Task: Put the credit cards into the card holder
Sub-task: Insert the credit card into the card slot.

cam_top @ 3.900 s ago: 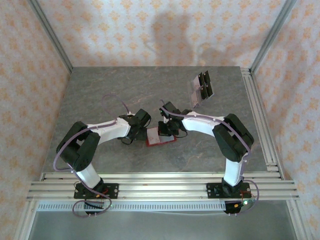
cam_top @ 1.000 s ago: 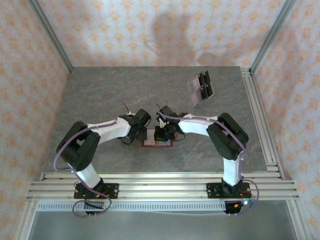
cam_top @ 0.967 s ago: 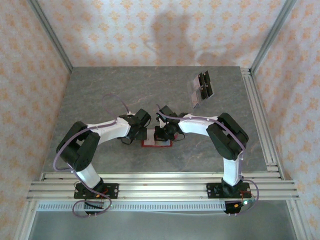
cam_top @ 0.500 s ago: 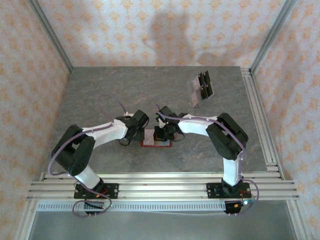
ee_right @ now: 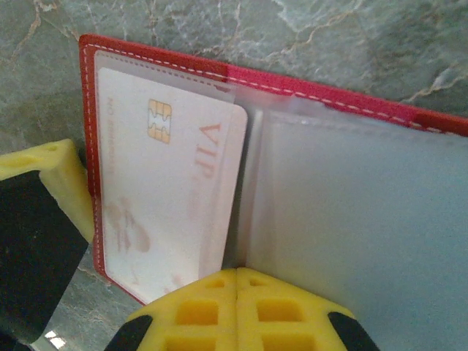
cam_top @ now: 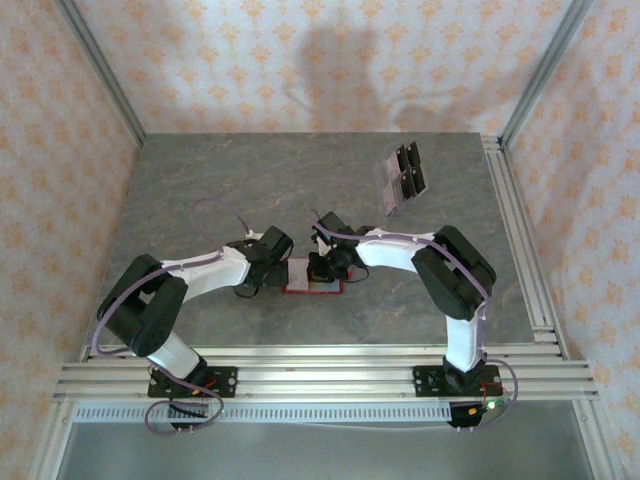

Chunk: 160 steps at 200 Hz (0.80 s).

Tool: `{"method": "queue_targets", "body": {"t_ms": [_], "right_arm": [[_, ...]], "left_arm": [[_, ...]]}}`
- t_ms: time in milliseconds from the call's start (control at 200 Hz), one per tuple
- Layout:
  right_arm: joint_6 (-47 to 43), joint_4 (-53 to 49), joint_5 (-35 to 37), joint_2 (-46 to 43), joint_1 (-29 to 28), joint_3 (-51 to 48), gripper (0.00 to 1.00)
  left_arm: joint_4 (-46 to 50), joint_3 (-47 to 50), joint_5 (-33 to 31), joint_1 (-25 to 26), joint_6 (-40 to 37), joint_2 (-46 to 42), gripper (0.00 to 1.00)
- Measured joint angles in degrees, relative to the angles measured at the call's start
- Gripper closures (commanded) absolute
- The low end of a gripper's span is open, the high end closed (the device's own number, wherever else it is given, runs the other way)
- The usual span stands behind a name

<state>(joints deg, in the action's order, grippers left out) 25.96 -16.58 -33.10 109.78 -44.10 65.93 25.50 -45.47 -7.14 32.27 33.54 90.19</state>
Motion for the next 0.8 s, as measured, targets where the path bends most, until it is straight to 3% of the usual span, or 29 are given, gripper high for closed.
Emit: {"method": "queue_targets", "body": {"t_ms": [621,801], "right_arm": [[0.57,-1.86,-1.64,1.44,0.04,2.23,1.0],[0.44,-2.47,-1.62,0.39,0.76,2.1,0.86]], "left_arm": [[-3.85,2.47,0.72,0.59,1.14,-1.01,0.02],[-3.3,2.43,-0.15,1.05,1.77,-1.36,0.01]]}}
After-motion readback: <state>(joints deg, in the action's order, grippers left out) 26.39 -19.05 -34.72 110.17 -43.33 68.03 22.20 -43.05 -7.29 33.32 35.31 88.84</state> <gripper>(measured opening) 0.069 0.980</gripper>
